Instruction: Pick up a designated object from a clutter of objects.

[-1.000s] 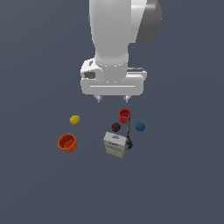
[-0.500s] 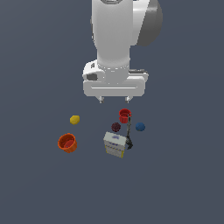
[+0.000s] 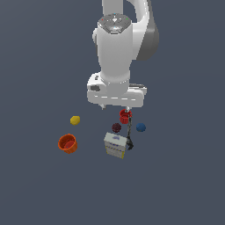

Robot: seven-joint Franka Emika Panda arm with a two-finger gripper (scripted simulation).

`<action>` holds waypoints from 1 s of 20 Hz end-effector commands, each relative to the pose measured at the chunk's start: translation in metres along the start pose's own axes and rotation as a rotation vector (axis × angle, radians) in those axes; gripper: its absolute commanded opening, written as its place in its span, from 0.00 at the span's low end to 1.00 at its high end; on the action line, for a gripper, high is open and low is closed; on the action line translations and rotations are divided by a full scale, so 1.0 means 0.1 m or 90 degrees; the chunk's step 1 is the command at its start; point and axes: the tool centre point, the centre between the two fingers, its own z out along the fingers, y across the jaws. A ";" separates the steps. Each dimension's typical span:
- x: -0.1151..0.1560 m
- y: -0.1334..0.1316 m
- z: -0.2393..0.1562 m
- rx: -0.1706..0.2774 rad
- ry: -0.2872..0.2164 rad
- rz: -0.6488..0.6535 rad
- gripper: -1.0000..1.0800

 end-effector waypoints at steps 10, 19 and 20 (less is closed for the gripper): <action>-0.14 -0.02 0.94 -0.007 0.007 0.164 0.96; -0.34 -0.01 1.51 -0.011 0.012 0.272 0.96; -0.36 -0.01 1.55 -0.011 0.013 0.280 0.96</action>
